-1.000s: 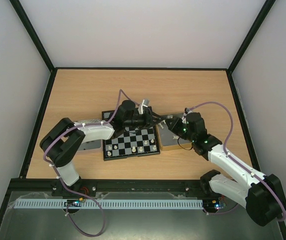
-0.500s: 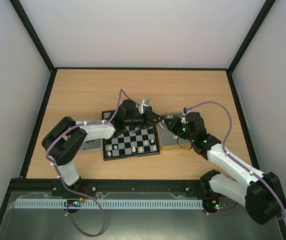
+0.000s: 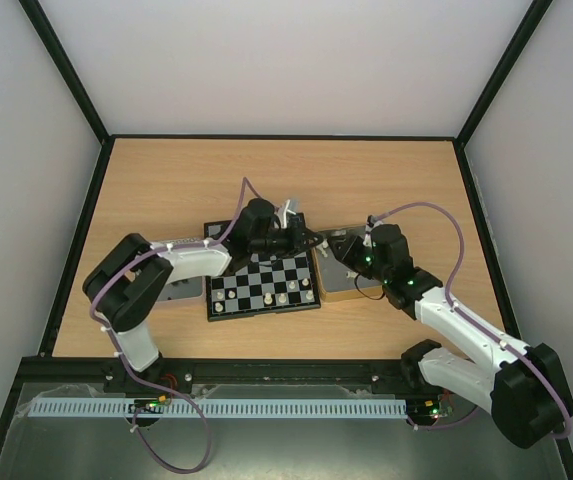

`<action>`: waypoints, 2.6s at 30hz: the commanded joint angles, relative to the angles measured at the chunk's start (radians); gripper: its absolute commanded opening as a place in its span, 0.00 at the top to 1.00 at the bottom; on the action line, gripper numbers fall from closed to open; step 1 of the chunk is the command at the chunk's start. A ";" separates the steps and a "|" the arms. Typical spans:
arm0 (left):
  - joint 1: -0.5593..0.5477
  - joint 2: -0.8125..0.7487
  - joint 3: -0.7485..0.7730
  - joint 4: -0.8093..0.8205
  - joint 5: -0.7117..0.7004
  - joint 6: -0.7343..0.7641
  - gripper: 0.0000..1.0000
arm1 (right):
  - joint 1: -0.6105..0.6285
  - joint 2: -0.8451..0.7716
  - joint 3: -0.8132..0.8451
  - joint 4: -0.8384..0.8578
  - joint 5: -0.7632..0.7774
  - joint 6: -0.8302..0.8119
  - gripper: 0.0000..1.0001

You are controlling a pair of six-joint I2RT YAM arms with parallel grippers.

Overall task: Set up the chess pieces on the board
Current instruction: Place the chess piece on the chessboard.

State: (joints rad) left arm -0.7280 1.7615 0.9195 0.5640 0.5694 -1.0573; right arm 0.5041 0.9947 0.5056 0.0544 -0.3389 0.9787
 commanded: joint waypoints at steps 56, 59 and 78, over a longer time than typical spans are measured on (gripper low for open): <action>-0.319 -0.551 -0.397 -0.867 -0.826 0.271 0.86 | 0.003 0.043 0.022 -0.087 0.195 -0.050 0.64; -0.319 -0.552 -0.397 -0.874 -0.837 0.270 0.85 | 0.002 0.039 0.017 -0.087 0.195 -0.048 0.64; -0.284 -0.624 -0.241 -0.939 -0.870 0.315 0.65 | 0.004 0.028 0.024 -0.126 0.253 -0.046 0.62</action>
State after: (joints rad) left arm -1.0348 1.1881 0.6003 -0.3466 -0.2634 -0.7670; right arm 0.5041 1.0309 0.5190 -0.0250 -0.1524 0.9386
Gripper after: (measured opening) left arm 0.348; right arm 0.374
